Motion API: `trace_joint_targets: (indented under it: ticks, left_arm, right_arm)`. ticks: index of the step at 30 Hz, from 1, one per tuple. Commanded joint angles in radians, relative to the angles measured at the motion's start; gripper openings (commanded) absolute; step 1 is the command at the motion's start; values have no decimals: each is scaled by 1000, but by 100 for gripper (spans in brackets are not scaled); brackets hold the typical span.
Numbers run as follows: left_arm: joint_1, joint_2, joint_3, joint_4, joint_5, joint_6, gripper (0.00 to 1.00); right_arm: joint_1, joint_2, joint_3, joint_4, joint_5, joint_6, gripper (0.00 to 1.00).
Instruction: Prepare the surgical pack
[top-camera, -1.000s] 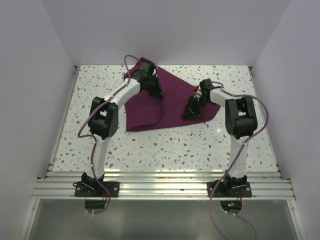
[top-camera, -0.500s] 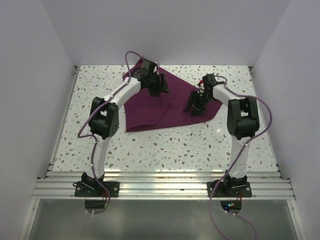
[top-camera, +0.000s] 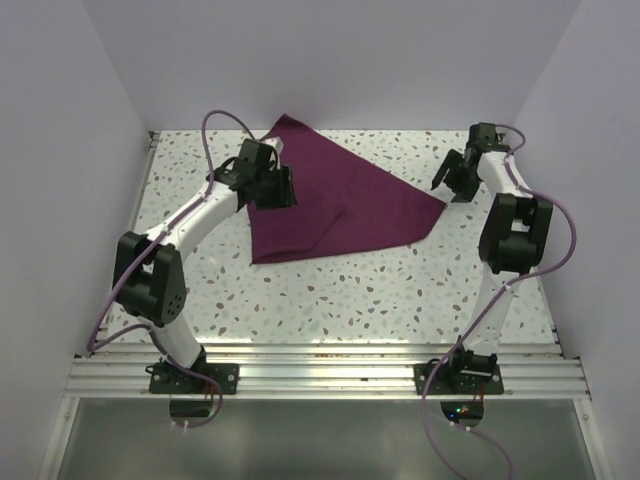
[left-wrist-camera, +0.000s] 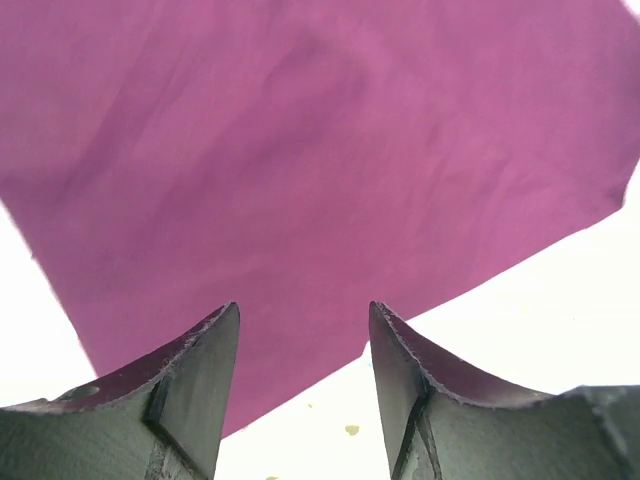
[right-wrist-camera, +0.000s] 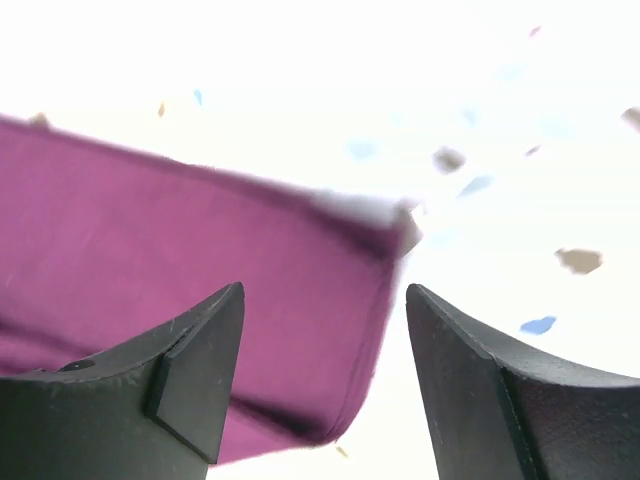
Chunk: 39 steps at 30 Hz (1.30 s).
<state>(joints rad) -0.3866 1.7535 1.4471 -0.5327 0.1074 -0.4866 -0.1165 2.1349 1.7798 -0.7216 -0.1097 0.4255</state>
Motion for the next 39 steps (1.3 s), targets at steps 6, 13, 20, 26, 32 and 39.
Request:
trace_joint_targets:
  ticks: [6,13,20,26,32,39]
  left_arm:
    - [35,-140,-122,5,-37,97,58]
    - [89,-158,-148,4,0,97,58]
    - [137,-146,-152,-39,-32,103,58]
    - [178,-105,-151,-113,-162,65,58]
    - [216,-57,-145,-142,-183,37,58]
    - [261,-31,-187,-165,-175,-47,58]
  right_arm:
    - [0,114,75,-41,48,-44,68]
    - [-5,134,23,5,-19,-68,64]
    - [-5,152,27,-1,-85,-105,35]
    - [32,42,119,-51,-126,-87,0]
    - [265,-7,337,-151,-111,-83,0]
    - [550,42,512,-118,-96,37,0]
